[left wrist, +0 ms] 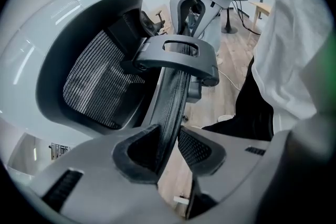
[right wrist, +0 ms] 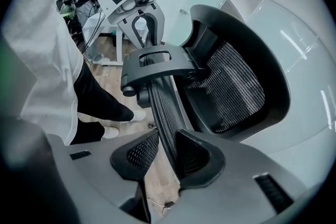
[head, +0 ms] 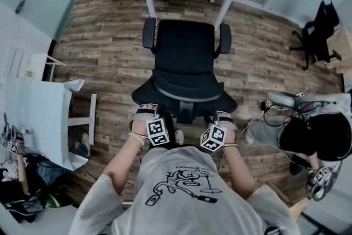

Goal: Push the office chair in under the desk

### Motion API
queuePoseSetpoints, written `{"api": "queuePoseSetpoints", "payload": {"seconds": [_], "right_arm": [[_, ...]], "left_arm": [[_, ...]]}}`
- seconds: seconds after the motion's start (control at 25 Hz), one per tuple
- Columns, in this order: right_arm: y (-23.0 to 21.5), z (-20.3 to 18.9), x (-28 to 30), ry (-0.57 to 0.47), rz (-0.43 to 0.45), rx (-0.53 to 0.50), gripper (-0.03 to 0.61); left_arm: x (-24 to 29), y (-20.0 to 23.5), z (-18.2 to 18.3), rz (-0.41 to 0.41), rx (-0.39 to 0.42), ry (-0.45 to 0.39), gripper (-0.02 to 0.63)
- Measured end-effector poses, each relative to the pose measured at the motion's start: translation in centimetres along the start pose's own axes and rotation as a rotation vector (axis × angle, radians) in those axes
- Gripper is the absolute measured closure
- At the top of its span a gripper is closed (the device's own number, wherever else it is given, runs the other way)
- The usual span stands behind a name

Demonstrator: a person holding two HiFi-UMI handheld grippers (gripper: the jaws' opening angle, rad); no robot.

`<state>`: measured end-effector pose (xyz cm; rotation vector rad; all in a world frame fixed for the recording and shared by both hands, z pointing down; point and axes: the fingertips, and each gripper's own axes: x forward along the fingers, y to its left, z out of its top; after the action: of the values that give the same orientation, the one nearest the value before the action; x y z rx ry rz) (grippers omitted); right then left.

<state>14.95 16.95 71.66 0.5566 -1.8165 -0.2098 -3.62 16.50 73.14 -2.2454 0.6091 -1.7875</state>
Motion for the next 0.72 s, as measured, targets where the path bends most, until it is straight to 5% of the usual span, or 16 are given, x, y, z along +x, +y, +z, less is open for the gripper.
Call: {"api": "queuePoseSetpoints", "payload": {"seconds": [0.72], "right_arm": [[-6.1, 0.7, 3.6, 0.054, 0.035, 0.030, 0.440]], "left_arm": [[3.0, 6.0, 0.7, -0.009, 0.019, -0.032, 0.499]]}}
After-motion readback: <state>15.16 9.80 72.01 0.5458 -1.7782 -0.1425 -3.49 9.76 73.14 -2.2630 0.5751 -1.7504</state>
